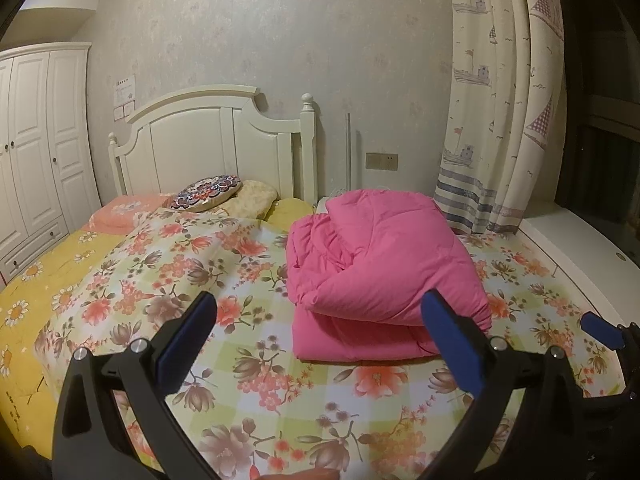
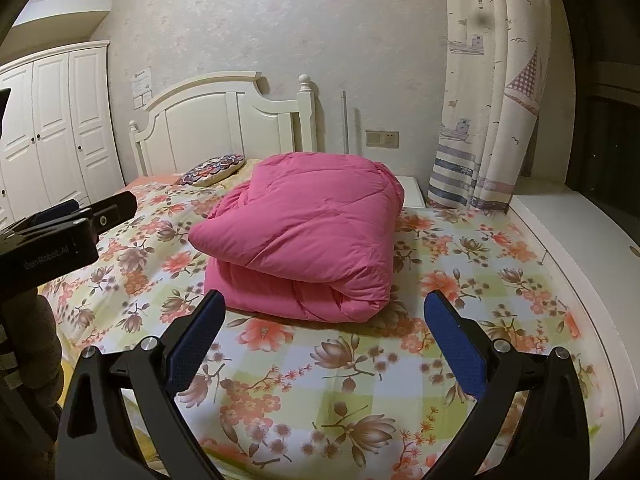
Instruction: Fold large clothes
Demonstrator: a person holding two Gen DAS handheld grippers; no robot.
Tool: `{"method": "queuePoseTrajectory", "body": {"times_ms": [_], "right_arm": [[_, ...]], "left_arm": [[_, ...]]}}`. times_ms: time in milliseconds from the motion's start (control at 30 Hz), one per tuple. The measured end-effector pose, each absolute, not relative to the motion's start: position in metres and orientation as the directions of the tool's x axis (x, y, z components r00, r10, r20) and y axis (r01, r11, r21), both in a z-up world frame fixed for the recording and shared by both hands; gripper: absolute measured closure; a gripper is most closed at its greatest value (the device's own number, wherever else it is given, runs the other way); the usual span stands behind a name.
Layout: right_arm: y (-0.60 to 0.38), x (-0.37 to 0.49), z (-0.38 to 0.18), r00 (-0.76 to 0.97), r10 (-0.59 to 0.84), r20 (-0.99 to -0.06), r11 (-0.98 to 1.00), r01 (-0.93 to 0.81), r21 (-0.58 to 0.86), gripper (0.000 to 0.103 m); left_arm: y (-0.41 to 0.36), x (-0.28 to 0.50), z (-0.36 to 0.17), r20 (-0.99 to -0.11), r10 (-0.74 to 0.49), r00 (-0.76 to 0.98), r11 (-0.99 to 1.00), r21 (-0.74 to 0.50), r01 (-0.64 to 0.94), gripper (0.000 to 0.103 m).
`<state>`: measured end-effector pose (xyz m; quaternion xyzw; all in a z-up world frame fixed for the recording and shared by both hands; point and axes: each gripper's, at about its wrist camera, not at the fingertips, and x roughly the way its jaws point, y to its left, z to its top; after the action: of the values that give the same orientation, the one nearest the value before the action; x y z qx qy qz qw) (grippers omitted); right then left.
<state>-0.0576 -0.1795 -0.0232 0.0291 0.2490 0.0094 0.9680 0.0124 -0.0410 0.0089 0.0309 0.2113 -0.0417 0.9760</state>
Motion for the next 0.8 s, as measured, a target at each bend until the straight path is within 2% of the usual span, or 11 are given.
{"method": "queuePoseTrajectory", "body": {"times_ms": [800], "right_arm": [[-0.1778,-0.0588,-0.0237,0.873,0.038,-0.486,0.997,-0.004,0.072,0.004]], "left_arm": [[-0.0432,0.0102,0.0051,-0.425,-0.056,0.903,0.996,0.044,0.082,0.002]]}}
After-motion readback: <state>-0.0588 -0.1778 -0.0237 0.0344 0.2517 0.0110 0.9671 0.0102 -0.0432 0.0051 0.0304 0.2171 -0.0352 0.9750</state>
